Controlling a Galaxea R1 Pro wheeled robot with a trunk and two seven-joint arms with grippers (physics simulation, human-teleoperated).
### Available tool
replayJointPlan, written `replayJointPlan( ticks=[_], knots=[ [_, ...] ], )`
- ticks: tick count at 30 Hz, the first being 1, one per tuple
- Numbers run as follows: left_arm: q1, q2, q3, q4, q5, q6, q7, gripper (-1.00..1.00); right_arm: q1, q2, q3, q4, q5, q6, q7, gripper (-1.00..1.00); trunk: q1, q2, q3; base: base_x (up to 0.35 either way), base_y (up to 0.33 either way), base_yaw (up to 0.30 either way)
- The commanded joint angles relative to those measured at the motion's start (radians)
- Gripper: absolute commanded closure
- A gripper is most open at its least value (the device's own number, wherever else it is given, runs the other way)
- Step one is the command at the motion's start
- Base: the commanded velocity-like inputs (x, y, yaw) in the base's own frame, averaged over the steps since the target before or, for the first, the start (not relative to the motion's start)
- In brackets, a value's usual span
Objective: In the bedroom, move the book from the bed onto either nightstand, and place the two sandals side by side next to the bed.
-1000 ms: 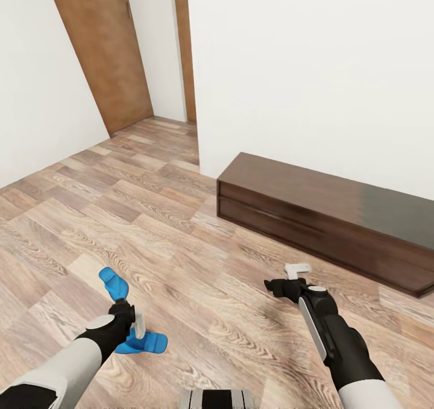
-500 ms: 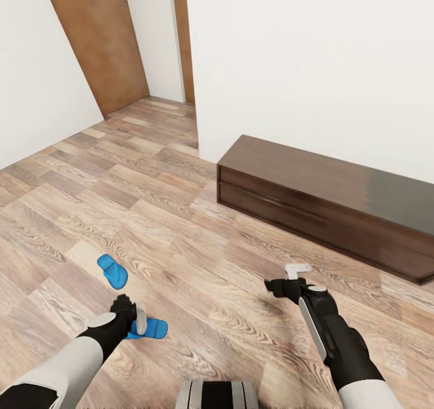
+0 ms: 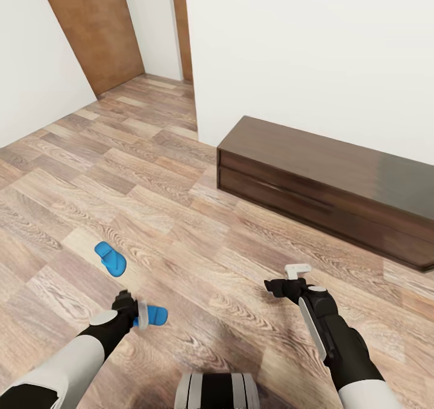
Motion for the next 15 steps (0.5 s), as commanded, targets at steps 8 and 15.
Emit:
replayJointPlan(
  ticks=[8, 15],
  knots=[
    [0.0, 0.005, -0.006, -0.034, -0.038, 0.002, -0.014, -1.0, 0.0, -0.001, 0.001, -0.001, 0.001, 0.0, 0.005, -1.0, 0.003, -0.002, -0.04, 0.0, 0.0, 0.0],
    [0.0, 0.01, -0.007, -0.049, -0.043, 0.002, -0.016, -1.0, -0.001, -0.001, 0.001, -0.002, 0.001, -0.002, 0.005, -1.0, 0.007, -0.004, -0.067, 0.0, 0.0, 0.0]
  ],
)
